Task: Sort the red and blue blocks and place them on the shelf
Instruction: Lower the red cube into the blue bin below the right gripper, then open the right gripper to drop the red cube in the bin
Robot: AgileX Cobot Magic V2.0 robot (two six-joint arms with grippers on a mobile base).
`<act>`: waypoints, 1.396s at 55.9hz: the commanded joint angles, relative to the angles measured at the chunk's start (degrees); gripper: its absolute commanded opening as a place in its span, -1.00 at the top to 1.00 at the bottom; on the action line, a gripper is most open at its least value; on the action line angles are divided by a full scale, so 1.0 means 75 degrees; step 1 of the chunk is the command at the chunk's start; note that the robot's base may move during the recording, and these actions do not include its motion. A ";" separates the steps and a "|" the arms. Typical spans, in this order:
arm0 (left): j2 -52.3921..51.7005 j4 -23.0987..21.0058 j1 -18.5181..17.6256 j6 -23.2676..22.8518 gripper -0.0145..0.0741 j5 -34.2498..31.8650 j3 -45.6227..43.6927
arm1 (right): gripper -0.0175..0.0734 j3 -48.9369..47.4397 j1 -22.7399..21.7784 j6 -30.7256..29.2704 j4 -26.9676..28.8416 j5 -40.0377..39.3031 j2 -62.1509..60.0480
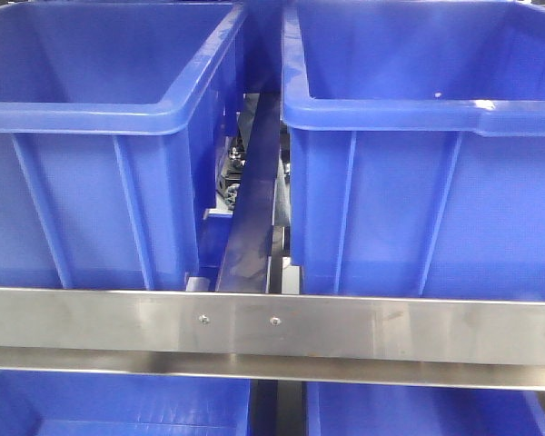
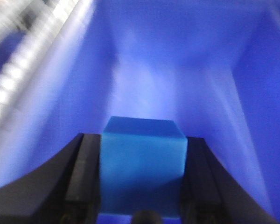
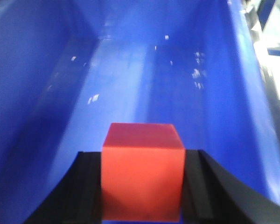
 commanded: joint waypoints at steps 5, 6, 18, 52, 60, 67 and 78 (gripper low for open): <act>0.0788 -0.0045 -0.0479 -0.0059 0.14 -0.0886 -0.0586 | -0.23 -0.0328 -0.0007 0.0000 0.0025 -0.1765 0.0784; 0.0886 -0.0045 -0.0511 -0.0059 0.14 -0.0924 -0.0606 | -0.23 -0.0328 -0.0007 0.0000 0.0025 -0.1839 0.0882; 0.1505 -0.0045 -0.0559 -0.0059 0.14 -0.1286 -0.0654 | -0.23 -0.0328 -0.0007 0.0093 0.0041 -0.1829 0.1351; 0.1552 -0.0076 -0.0559 -0.0059 -0.83 -0.1208 -0.0654 | -0.75 -0.0328 -0.0007 0.0554 0.0086 -0.1343 0.1342; 0.1441 -0.0076 -0.0559 -0.0059 -0.75 -0.1176 -0.0654 | -0.73 -0.0328 -0.0007 0.0554 0.0086 -0.1335 0.1179; 0.1070 -0.0076 -0.0559 -0.0059 -0.51 -0.1105 -0.0654 | -0.73 -0.0328 -0.0007 0.0554 0.0086 -0.1242 0.0840; 0.0242 -0.0076 -0.0559 -0.0059 0.15 -0.0291 -0.0654 | -0.62 -0.0328 -0.0007 0.0548 0.0086 -0.0713 0.0170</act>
